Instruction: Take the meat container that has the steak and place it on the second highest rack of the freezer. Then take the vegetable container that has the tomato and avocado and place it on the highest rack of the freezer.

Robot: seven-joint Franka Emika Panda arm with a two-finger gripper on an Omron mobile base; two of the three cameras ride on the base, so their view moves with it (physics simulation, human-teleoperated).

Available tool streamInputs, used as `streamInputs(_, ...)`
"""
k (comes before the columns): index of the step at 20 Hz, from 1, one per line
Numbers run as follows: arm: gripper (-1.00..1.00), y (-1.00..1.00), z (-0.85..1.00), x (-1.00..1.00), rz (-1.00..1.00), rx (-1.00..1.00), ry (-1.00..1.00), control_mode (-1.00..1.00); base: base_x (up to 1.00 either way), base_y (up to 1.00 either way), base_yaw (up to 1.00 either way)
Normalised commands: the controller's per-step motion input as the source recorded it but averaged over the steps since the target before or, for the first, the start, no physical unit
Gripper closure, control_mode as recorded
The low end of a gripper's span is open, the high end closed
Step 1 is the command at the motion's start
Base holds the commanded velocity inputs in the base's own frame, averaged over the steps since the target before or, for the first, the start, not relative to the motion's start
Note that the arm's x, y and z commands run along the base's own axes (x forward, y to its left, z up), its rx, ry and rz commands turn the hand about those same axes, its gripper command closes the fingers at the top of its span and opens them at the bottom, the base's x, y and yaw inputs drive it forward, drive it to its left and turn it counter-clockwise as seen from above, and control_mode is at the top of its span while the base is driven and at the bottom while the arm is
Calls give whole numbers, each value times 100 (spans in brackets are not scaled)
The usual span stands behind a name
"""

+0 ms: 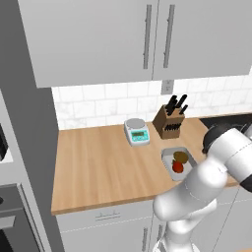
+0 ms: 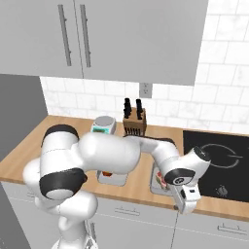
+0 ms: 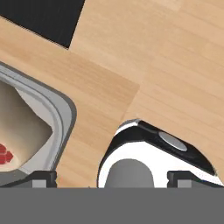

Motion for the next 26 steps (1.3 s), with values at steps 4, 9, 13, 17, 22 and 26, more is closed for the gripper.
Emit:
streamInputs(4,-100,5,-5,-7,-23,-5,0,-100,0,0,0)
streamInputs(9,-100,4,-2,20,-20,-2,3,-100,0,0,0)
streamInputs(13,-100,4,0,5,-2,-2,-5,-100,0,0,0)
streamInputs(17,-100,-11,-13,14,0,-3,-1,-100,0,0,0)
streamInputs(22,-100,0,-21,28,-1,-3,1,-100,0,0,0)
streamInputs(26,-100,-13,-1,30,-4,0,6,-100,0,0,0)
